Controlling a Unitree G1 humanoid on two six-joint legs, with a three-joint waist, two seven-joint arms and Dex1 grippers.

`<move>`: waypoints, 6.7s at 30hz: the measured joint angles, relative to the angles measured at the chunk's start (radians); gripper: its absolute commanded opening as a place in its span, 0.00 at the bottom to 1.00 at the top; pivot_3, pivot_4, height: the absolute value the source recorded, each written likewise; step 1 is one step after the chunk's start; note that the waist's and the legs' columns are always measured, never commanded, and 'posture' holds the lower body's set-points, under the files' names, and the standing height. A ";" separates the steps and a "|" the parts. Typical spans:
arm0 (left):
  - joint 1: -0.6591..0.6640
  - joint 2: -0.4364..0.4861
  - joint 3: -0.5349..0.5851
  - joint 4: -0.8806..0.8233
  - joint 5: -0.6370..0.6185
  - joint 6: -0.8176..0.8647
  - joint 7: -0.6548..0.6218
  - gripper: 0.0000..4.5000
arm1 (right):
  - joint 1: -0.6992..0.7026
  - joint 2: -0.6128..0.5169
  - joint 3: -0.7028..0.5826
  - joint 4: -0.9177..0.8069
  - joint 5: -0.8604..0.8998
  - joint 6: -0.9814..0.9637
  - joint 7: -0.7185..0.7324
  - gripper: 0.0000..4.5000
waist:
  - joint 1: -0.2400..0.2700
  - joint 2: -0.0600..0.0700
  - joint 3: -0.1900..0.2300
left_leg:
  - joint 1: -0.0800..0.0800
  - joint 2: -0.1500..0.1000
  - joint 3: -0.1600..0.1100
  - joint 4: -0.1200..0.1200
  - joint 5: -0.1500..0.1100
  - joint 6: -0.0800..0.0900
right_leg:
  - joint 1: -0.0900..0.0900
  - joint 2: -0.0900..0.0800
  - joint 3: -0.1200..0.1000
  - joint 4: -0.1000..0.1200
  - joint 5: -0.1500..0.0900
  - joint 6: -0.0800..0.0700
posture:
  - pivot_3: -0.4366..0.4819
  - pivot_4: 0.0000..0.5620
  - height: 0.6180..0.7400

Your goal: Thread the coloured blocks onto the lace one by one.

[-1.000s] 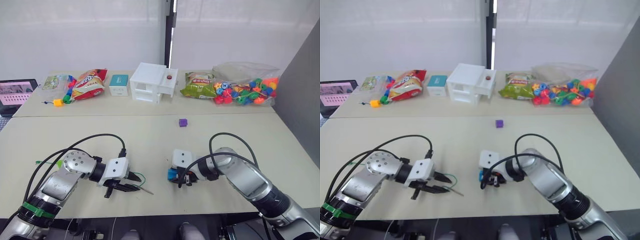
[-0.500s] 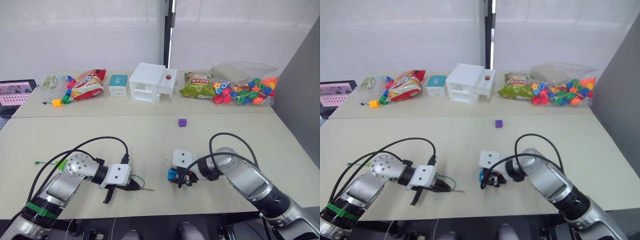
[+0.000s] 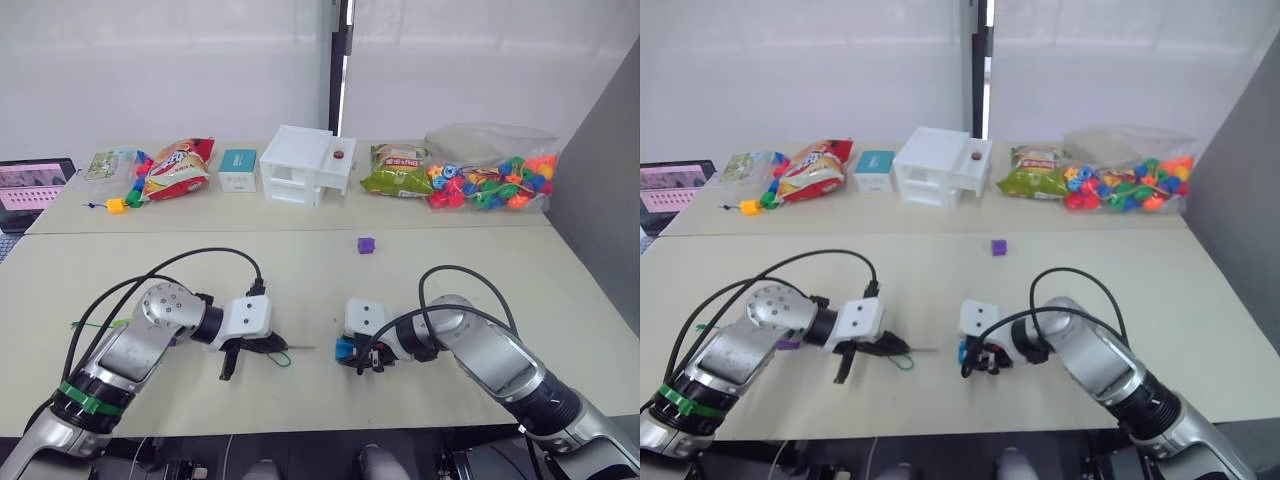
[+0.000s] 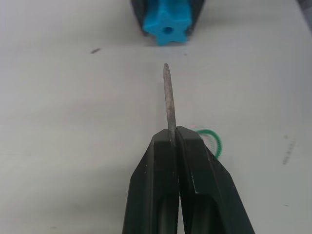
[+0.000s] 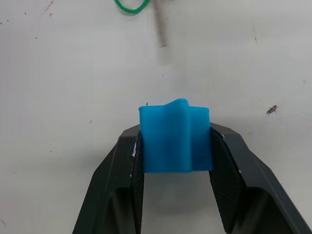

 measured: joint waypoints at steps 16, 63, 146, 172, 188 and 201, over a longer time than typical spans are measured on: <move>-0.007 -0.116 -0.082 0.040 0.050 0.010 0.072 0.00 | 0.000 -0.001 0.000 -0.001 0.004 0.003 -0.004 0.29 | 0.002 0.000 0.000 | 0.000 0.000 0.000 0.001 0.000 0.000 | 0.000 0.000 0.000 0.001 0.000 0.000 | 0.48 0.27 1.00; -0.060 -0.025 -0.075 -0.249 -0.038 0.306 0.084 0.00 | 0.000 -0.015 0.006 -0.005 0.002 -0.006 0.000 0.29 | 0.003 0.000 0.000 | 0.000 0.000 0.000 0.000 0.000 0.000 | 0.000 0.000 0.000 0.000 0.000 0.000 | 0.48 0.27 1.00; 0.081 -0.094 -0.016 -0.054 -0.078 0.104 0.092 0.58 | 0.015 -0.018 0.003 -0.029 0.012 0.021 -0.016 0.29 | 0.003 0.000 0.000 | 0.000 0.000 0.000 0.001 0.000 0.000 | 0.001 0.000 0.000 0.001 0.000 0.000 | 0.48 0.27 1.00; 0.037 -0.160 -0.096 0.046 0.009 -0.033 0.113 0.00 | 0.013 -0.013 0.006 -0.026 0.011 0.016 -0.017 0.29 | 0.004 0.000 0.000 | 0.000 0.000 0.000 0.001 0.000 0.000 | 0.001 0.000 0.000 0.001 0.000 0.000 | 0.48 0.27 1.00; 0.032 -0.134 -0.080 0.023 -0.008 0.037 0.097 0.26 | 0.012 0.005 0.008 -0.018 0.008 0.013 -0.026 0.29 | 0.000 0.000 0.000 | 0.001 0.000 -0.001 0.001 0.000 0.000 | 0.000 0.000 0.000 0.001 0.000 0.000 | 0.48 0.27 1.00; -0.029 -0.118 -0.052 -0.034 -0.039 0.080 0.078 0.71 | 0.012 0.007 -0.005 0.008 0.002 -0.005 -0.053 0.83 | 0.002 0.000 0.000 | 0.000 0.000 0.000 0.001 0.000 0.000 | 0.000 0.000 0.000 0.001 0.000 0.000 | 0.48 0.27 1.00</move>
